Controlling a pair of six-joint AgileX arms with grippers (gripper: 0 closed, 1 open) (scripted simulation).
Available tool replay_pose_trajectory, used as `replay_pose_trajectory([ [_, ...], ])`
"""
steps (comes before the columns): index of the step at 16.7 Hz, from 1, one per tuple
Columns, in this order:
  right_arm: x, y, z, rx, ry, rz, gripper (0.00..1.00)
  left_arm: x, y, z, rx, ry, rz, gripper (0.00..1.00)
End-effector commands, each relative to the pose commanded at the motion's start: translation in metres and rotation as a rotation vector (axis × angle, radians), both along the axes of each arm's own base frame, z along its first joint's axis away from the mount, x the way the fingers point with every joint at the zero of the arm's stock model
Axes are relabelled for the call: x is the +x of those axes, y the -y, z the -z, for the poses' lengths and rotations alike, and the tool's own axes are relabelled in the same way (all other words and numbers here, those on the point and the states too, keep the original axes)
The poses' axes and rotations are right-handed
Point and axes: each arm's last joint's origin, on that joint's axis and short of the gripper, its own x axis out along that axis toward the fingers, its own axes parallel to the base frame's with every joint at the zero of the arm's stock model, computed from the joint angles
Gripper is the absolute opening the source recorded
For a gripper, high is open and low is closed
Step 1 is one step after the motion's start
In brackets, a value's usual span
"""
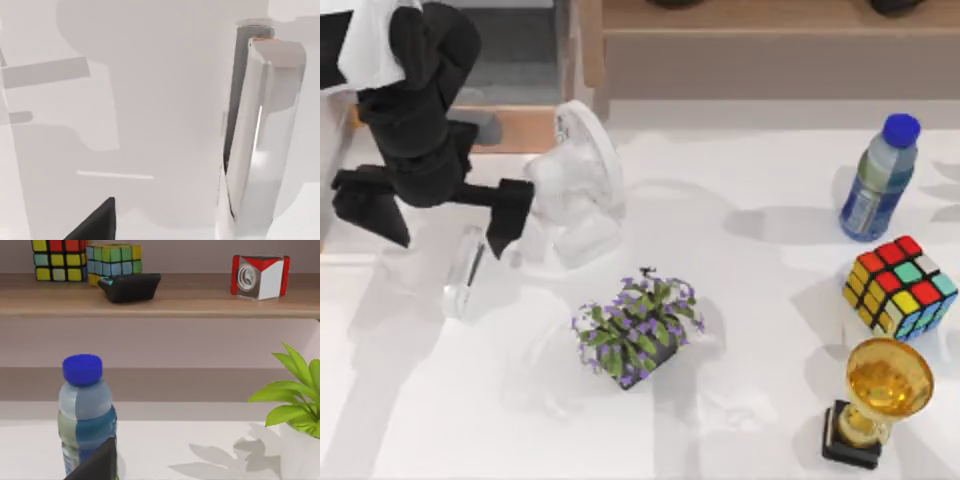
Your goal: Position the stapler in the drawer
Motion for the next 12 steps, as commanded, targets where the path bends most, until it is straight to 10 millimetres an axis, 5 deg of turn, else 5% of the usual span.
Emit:
replay_pose_trajectory([
  [6,0.000,0.000,0.000,0.000,0.000,0.000,1.00,0.000,-0.001,0.002,0.001,-0.003,-0.002,1.00],
  [12,0.000,0.000,0.000,0.000,0.000,0.000,1.00,0.001,0.000,0.046,0.000,0.000,0.000,1.00],
])
